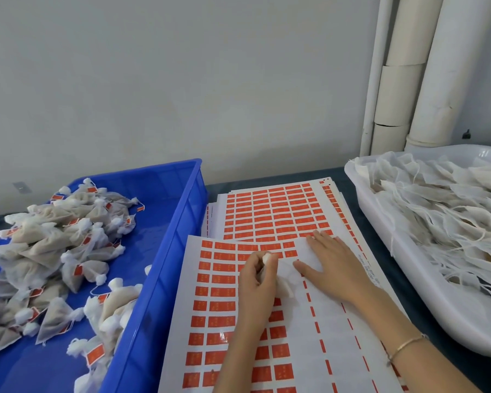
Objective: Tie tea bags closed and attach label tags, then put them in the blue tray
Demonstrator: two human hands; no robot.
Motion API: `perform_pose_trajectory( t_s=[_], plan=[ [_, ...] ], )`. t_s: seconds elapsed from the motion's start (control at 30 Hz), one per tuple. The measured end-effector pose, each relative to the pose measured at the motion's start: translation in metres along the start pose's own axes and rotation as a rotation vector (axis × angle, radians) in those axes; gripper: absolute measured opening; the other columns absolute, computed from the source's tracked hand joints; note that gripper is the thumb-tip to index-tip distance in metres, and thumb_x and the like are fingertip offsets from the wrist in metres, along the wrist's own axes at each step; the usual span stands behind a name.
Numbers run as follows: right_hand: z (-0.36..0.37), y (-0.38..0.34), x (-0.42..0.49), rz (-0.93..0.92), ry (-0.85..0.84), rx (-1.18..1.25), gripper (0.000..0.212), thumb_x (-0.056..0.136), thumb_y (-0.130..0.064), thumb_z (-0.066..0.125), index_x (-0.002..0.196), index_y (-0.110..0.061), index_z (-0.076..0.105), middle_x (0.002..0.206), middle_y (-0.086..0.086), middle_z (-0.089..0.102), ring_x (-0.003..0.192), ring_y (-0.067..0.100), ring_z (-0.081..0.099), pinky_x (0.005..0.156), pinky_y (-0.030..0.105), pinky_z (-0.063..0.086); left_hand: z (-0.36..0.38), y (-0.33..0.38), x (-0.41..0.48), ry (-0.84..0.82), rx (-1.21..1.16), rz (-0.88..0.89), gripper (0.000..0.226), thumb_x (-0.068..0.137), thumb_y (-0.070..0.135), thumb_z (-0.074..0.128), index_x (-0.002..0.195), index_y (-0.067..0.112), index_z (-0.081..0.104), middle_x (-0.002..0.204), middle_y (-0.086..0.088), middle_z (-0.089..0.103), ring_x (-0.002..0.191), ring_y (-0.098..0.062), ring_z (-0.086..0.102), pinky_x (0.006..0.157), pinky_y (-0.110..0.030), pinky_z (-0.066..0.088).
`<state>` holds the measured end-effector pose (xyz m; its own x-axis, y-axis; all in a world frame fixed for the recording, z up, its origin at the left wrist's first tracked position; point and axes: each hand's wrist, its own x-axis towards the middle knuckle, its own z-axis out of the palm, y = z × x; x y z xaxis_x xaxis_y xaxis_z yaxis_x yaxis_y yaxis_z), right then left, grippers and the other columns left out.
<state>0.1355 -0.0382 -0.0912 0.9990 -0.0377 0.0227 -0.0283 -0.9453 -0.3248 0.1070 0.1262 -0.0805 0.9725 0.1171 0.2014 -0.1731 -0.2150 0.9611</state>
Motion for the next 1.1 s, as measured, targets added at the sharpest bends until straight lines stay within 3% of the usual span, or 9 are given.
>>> perform_pose_trajectory(
  t_s=[0.33,0.4,0.47,0.6,0.7,0.8,0.9,1.0,1.1],
  plan=[
    [-0.01,0.01,-0.005,-0.029,-0.118,0.083,0.105,0.063,-0.09,0.03,0.15,-0.04,-0.001,0.16,-0.017,-0.006,0.148,0.012,-0.005,0.118,0.04,0.004,-0.01,0.028,0.011,0.329,-0.1,0.075,0.008,0.094,0.027,0.057,0.092,0.034,0.059,0.086,0.033,0.06,0.088,0.011,0.058,0.057,0.0,0.043],
    [-0.011,0.01,-0.006,-0.024,-0.126,0.112,0.109,0.059,-0.091,0.032,0.15,-0.041,-0.001,0.159,-0.018,-0.006,0.148,0.011,-0.004,0.118,0.041,0.006,-0.009,0.039,0.023,0.263,-0.069,0.086,0.009,0.095,0.031,0.055,0.099,0.038,0.059,0.091,0.035,0.059,0.091,0.013,0.056,0.056,-0.001,0.045],
    [-0.012,0.009,-0.008,-0.007,-0.102,0.142,0.108,0.059,-0.092,0.036,0.15,-0.043,0.003,0.159,-0.019,-0.001,0.148,0.011,0.001,0.118,0.042,0.01,-0.003,0.044,0.034,0.166,-0.001,0.085,0.014,0.096,0.029,0.052,0.101,0.041,0.059,0.093,0.031,0.061,0.088,0.004,0.061,0.056,-0.004,0.047],
    [-0.009,0.004,-0.013,0.012,0.026,0.166,0.097,0.063,-0.086,0.051,0.146,-0.046,0.019,0.156,-0.019,0.022,0.144,0.012,0.025,0.114,0.042,0.027,0.011,0.033,0.041,0.056,0.117,0.0,0.025,0.098,0.018,0.051,0.092,0.04,0.06,0.099,0.029,0.056,0.087,0.006,0.055,0.053,0.001,0.041],
    [-0.01,0.0,-0.013,-0.014,0.119,0.23,0.086,0.064,-0.08,0.06,0.139,-0.047,0.035,0.145,-0.021,0.042,0.13,0.009,0.045,0.104,0.033,0.038,0.015,0.018,0.041,0.044,0.199,-0.023,0.019,0.098,0.02,0.052,0.099,0.035,0.064,0.11,0.019,0.061,0.093,0.003,0.058,0.056,0.002,0.039],
    [-0.015,0.0,-0.01,-0.041,0.16,0.345,0.068,0.07,-0.067,0.069,0.131,-0.043,0.05,0.133,-0.02,0.055,0.117,0.008,0.056,0.088,0.017,0.037,0.012,0.011,0.043,-0.001,0.294,0.011,0.017,0.096,0.025,0.056,0.099,0.04,0.064,0.117,0.017,0.062,0.094,0.004,0.055,0.074,-0.002,0.04],
    [-0.02,0.002,-0.01,-0.069,0.131,0.466,0.052,0.075,-0.054,0.072,0.123,-0.042,0.057,0.125,-0.021,0.059,0.108,0.003,0.059,0.075,0.005,0.029,0.005,0.007,0.042,-0.084,0.395,0.03,0.018,0.091,0.032,0.062,0.106,0.042,0.066,0.121,0.019,0.06,0.092,0.006,0.052,0.076,-0.004,0.039],
    [-0.027,0.002,-0.011,-0.099,0.071,0.567,0.036,0.08,-0.047,0.071,0.111,-0.048,0.053,0.11,-0.033,0.053,0.087,-0.012,0.052,0.07,0.004,0.03,0.0,0.005,0.036,-0.149,0.461,0.094,0.029,0.088,0.038,0.066,0.116,0.043,0.064,0.12,0.025,0.055,0.088,0.016,0.046,0.069,0.001,0.03],
    [-0.033,0.003,-0.011,-0.102,-0.012,0.648,0.025,0.083,-0.041,0.069,0.102,-0.048,0.054,0.097,-0.04,0.05,0.084,-0.012,0.054,0.068,0.006,0.035,-0.001,0.008,0.029,-0.172,0.462,0.159,0.033,0.083,0.045,0.068,0.116,0.046,0.063,0.115,0.028,0.054,0.091,0.014,0.049,0.068,0.0,0.033]
  ],
)
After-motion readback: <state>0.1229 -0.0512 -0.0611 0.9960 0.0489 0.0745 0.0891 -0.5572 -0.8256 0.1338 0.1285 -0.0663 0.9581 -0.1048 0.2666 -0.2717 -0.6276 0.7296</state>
